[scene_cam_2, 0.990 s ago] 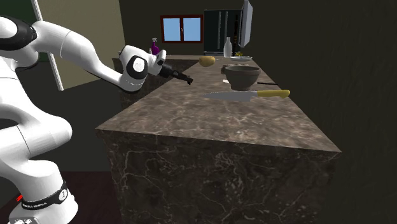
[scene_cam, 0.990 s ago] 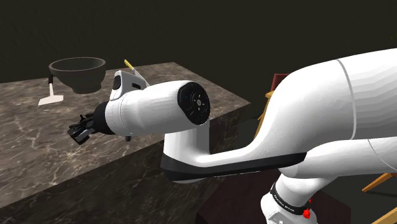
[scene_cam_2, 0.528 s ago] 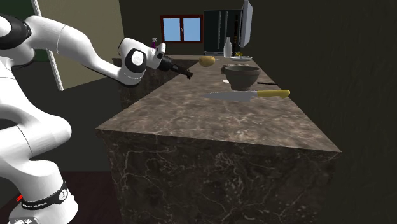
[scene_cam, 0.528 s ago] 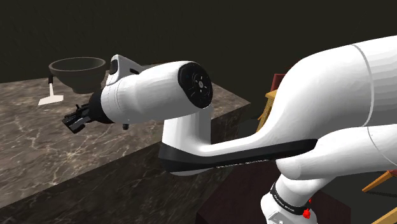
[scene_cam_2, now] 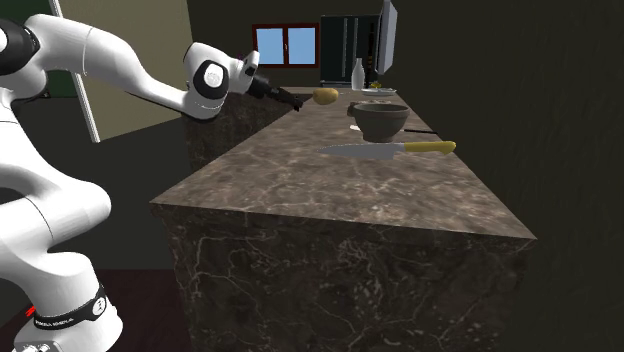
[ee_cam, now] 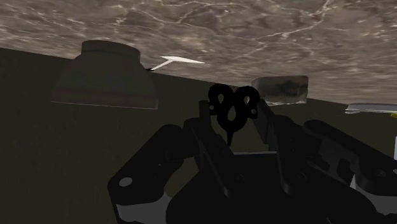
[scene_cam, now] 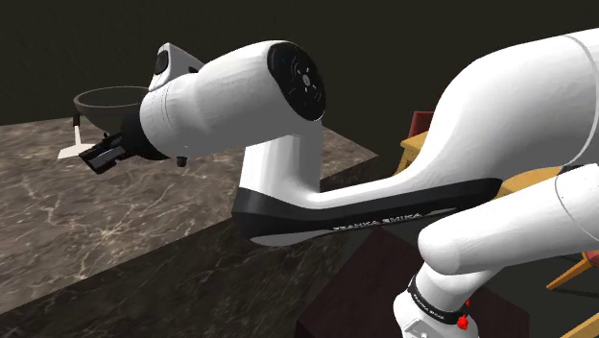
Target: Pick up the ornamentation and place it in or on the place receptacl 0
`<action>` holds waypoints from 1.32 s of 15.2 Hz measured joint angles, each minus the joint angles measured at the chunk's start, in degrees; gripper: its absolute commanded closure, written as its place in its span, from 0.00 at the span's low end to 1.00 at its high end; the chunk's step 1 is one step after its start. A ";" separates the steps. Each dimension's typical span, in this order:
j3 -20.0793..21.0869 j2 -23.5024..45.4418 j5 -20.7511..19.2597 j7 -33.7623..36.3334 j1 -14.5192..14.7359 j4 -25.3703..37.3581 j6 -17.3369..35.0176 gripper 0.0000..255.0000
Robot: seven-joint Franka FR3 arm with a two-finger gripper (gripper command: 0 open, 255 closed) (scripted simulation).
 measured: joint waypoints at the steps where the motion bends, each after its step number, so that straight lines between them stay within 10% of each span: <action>1: -0.74 0.15 0.08 -0.38 0.69 0.32 -0.56 1.00; 20: -7.42 5.09 0.80 -7.08 5.51 11.94 -11.67 1.00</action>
